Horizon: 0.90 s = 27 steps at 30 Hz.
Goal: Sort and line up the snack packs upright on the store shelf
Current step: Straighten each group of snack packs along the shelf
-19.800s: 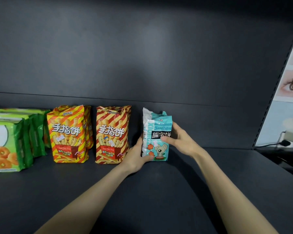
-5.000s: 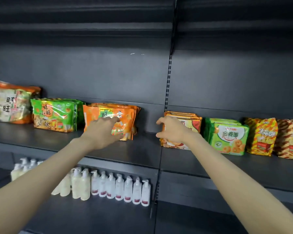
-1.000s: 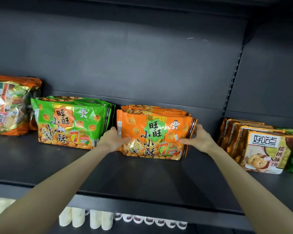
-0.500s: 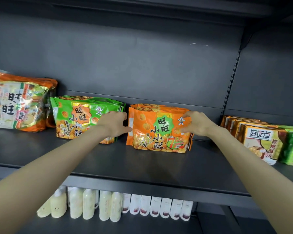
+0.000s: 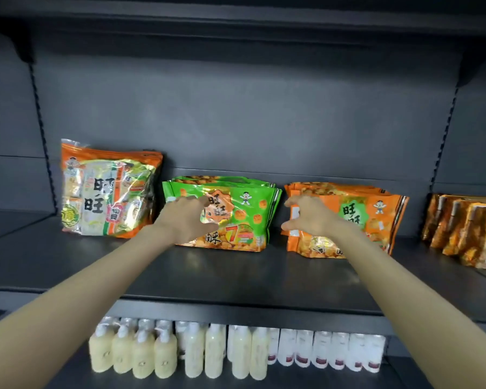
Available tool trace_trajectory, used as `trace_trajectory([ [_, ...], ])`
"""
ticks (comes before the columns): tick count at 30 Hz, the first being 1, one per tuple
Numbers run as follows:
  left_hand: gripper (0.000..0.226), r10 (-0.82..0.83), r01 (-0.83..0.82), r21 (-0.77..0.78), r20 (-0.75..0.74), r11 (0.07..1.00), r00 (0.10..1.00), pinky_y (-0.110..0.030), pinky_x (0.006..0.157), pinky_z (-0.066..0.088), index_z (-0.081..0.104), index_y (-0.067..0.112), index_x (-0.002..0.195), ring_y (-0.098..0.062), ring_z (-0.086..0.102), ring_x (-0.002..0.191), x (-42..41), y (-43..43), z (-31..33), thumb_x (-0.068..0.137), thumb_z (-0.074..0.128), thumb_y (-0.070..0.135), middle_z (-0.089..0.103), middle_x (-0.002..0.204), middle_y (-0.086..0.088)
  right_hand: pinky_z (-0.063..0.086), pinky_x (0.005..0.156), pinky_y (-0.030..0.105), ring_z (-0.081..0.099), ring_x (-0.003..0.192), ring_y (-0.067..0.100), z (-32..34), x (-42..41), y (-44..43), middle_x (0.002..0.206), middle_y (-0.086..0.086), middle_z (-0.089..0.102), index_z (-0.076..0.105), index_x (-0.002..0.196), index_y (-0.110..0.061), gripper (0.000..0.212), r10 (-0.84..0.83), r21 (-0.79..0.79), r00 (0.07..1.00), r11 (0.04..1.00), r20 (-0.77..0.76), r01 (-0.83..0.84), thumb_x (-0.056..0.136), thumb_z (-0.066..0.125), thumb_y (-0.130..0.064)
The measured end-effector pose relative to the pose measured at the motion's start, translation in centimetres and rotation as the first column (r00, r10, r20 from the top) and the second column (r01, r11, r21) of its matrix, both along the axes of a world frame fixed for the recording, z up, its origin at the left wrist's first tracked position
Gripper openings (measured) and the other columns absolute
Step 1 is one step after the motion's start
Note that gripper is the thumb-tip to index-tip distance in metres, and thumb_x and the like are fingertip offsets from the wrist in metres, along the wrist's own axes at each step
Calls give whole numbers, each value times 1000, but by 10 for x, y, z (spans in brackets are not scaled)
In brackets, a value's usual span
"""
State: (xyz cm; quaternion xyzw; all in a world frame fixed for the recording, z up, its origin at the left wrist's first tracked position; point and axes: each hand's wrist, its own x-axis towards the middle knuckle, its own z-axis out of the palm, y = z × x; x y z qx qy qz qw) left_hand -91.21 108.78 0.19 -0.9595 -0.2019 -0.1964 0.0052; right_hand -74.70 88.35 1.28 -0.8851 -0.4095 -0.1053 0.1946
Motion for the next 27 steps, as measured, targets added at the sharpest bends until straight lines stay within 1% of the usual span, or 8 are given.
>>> trace_trajectory([
  [2,67,9,-10,-40,-24,999,1000,-40,95,44,42,18,135,-30,49,121,-10,21,-11,83,58,57,55,132,-8,40,95,31,49,122,27,-13,-7,16,136,13,51,48,134,-6,63,-9,4,999,1000,-48,9,79,73,-23],
  [5,75,17,-22,-105,-48,994,999,-41,98,43,35,17,141,-31,47,124,-17,46,-22,82,60,56,50,137,-11,37,98,30,42,128,28,-26,-14,34,139,13,46,43,137,-5,65,-30,-2,992,1000,-124,30,81,72,-22],
  [10,87,29,-18,-226,43,974,999,-45,101,42,27,12,144,-32,44,128,-10,82,-29,78,66,54,41,143,-12,36,106,33,40,132,27,-32,-11,57,144,14,42,33,142,-2,77,-79,34,974,996,-212,88,80,73,-26],
  [16,105,32,12,-421,97,907,995,-41,107,32,12,7,148,-30,32,136,10,111,-44,74,71,53,27,150,-15,39,95,29,45,128,25,-41,7,75,135,9,49,29,136,-3,79,-63,170,915,975,-398,141,78,76,-29],
  [18,115,26,45,-511,131,859,991,-42,111,29,4,5,149,-28,24,141,16,120,-47,71,74,51,18,155,-13,41,95,29,48,123,22,-47,17,82,132,4,51,27,135,-6,84,-16,255,883,955,-468,153,74,79,-31],
  [20,126,2,106,-626,170,773,985,-42,115,26,-1,7,150,-25,21,144,24,132,-50,65,79,52,14,158,-9,44,97,33,51,119,20,-52,28,89,130,2,51,24,136,-8,93,14,328,856,927,-517,183,69,82,-34],
  [23,131,-13,195,-749,242,633,970,-42,114,28,1,12,150,-23,31,139,37,145,-54,57,86,47,28,153,-4,46,92,30,52,110,14,-56,38,98,126,-2,51,22,137,-9,97,88,423,808,882,-582,208,67,84,-31],
  [27,111,-42,283,-799,308,531,950,-31,104,36,9,8,146,-16,45,125,57,151,-60,66,85,23,46,133,3,47,91,30,55,110,13,-62,52,106,126,-3,52,20,137,-14,99,213,517,754,835,-621,190,63,86,-22],
])
